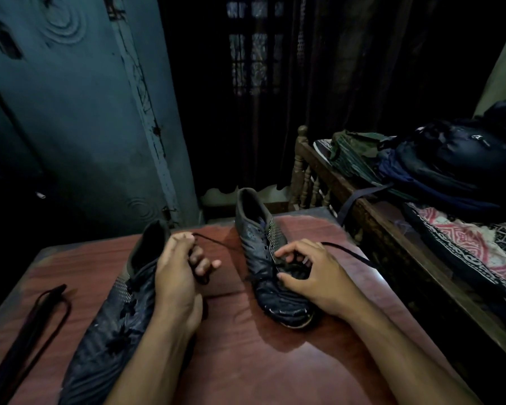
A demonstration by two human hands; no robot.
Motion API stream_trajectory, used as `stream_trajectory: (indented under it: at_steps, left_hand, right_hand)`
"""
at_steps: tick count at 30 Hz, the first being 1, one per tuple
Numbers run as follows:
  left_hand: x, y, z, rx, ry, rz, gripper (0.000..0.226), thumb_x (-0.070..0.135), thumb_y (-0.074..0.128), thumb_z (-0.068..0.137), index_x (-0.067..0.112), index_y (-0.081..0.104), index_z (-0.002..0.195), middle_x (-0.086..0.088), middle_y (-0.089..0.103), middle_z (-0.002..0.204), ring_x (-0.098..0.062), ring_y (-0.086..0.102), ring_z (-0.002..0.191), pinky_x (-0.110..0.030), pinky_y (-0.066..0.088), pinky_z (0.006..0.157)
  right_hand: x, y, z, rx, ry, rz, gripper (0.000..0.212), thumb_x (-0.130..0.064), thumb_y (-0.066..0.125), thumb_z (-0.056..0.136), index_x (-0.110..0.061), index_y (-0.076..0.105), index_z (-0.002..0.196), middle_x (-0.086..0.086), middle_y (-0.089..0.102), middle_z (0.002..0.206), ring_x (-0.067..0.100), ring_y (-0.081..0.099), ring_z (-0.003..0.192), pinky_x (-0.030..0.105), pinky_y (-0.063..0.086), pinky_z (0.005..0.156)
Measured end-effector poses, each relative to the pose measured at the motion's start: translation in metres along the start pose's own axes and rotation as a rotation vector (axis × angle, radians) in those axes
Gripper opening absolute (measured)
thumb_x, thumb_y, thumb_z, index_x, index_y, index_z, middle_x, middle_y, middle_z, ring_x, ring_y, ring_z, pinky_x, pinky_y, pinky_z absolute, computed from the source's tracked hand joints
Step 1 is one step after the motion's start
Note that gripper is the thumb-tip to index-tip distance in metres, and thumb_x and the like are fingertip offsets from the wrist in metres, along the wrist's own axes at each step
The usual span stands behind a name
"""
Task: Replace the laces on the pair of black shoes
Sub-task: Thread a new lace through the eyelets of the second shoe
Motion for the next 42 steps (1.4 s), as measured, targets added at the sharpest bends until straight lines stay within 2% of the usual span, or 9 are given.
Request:
stream_trajectory:
  at_steps: [6,11,16,21,27,30,34,37,42]
  left_hand:
    - [0.001,0.004,0.0,-0.116,0.012,-0.224,0.027,0.019,0.038,0.109,0.023,0.054,0.087,-0.002,0.067,0.086,-0.017,0.068,0.082,-0.037,0.058,0.081]
    - [0.003,-0.002,0.001,0.029,0.065,-0.003,0.024,0.018,0.04,0.108,0.024,0.049,0.086,0.006,0.039,0.063,-0.008,0.029,0.049,-0.02,0.029,0.042]
    - [0.033,0.004,-0.007,-0.058,0.635,0.784,0.006,0.034,0.071,0.094,0.03,0.069,0.09,0.016,0.063,0.073,-0.003,0.057,0.066,-0.018,0.046,0.061]
    - [0.0,0.018,-0.011,-0.466,0.428,1.777,0.029,0.067,0.067,0.083,0.049,0.066,0.105,0.02,0.058,0.094,-0.004,0.063,0.098,-0.028,0.05,0.077]
    - [0.002,0.009,-0.001,-0.354,0.448,1.108,0.025,0.032,0.073,0.093,0.028,0.058,0.072,0.013,0.059,0.081,0.001,0.056,0.076,-0.024,0.046,0.074]
    - [-0.006,0.006,-0.003,-0.236,0.232,0.818,0.029,0.024,0.065,0.098,0.015,0.053,0.073,0.006,0.07,0.089,-0.009,0.052,0.068,-0.039,0.05,0.071]
    - [-0.02,0.018,-0.012,-0.213,-0.071,0.365,0.035,0.01,0.049,0.103,0.017,0.041,0.069,-0.009,0.078,0.101,-0.016,0.056,0.054,-0.026,0.041,0.055]
    - [-0.024,0.02,-0.014,-0.164,-0.117,0.283,0.025,0.009,0.046,0.102,0.016,0.043,0.078,-0.013,0.078,0.09,-0.025,0.068,0.072,-0.034,0.055,0.064]
    - [-0.027,0.018,-0.012,-0.146,-0.131,0.312,0.021,0.011,0.047,0.102,0.014,0.046,0.082,-0.005,0.071,0.072,-0.018,0.064,0.059,-0.034,0.049,0.068]
  right_hand:
    - [-0.002,0.001,0.0,-0.015,0.008,0.005,0.025,-0.038,0.078,0.082,-0.044,0.063,0.101,-0.021,0.058,0.099,0.001,0.049,0.104,0.024,0.04,0.084]
    - [-0.001,0.002,-0.001,-0.023,0.013,0.008,0.019,-0.042,0.074,0.085,-0.043,0.062,0.098,-0.02,0.058,0.103,0.001,0.048,0.106,0.031,0.043,0.087]
    - [-0.002,0.002,0.0,-0.024,0.011,0.023,0.019,-0.042,0.07,0.079,-0.044,0.063,0.096,-0.019,0.06,0.105,0.002,0.049,0.107,0.028,0.04,0.084]
    - [-0.003,0.001,0.0,-0.013,0.016,0.019,0.02,-0.032,0.077,0.081,-0.042,0.064,0.093,-0.021,0.06,0.103,0.001,0.05,0.105,0.024,0.038,0.082]
    - [-0.003,0.0,-0.001,-0.016,0.025,0.011,0.023,-0.034,0.079,0.081,-0.042,0.062,0.094,-0.022,0.059,0.103,0.003,0.051,0.106,0.025,0.04,0.082]
    - [-0.004,0.001,-0.001,-0.016,0.01,0.016,0.022,-0.042,0.076,0.08,-0.042,0.061,0.096,-0.021,0.06,0.104,0.003,0.052,0.106,0.026,0.04,0.081]
    - [-0.007,0.001,-0.001,-0.017,0.004,0.035,0.018,-0.045,0.072,0.082,-0.042,0.061,0.097,-0.02,0.061,0.104,0.004,0.053,0.107,0.031,0.046,0.086]
    - [-0.008,-0.003,-0.001,0.01,0.003,0.081,0.011,-0.028,0.069,0.091,-0.038,0.066,0.095,-0.019,0.065,0.103,0.007,0.057,0.105,0.037,0.048,0.089]
    - [-0.012,-0.01,-0.003,0.056,-0.002,0.058,0.011,-0.027,0.067,0.09,-0.037,0.069,0.094,-0.02,0.07,0.101,0.012,0.065,0.095,0.04,0.052,0.088]
Point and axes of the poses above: each hand's wrist, its own z-axis towards the middle knuckle, its own y-axis out of the palm, x = y × z, the point moved 5 cm from there along z, towards the middle knuckle
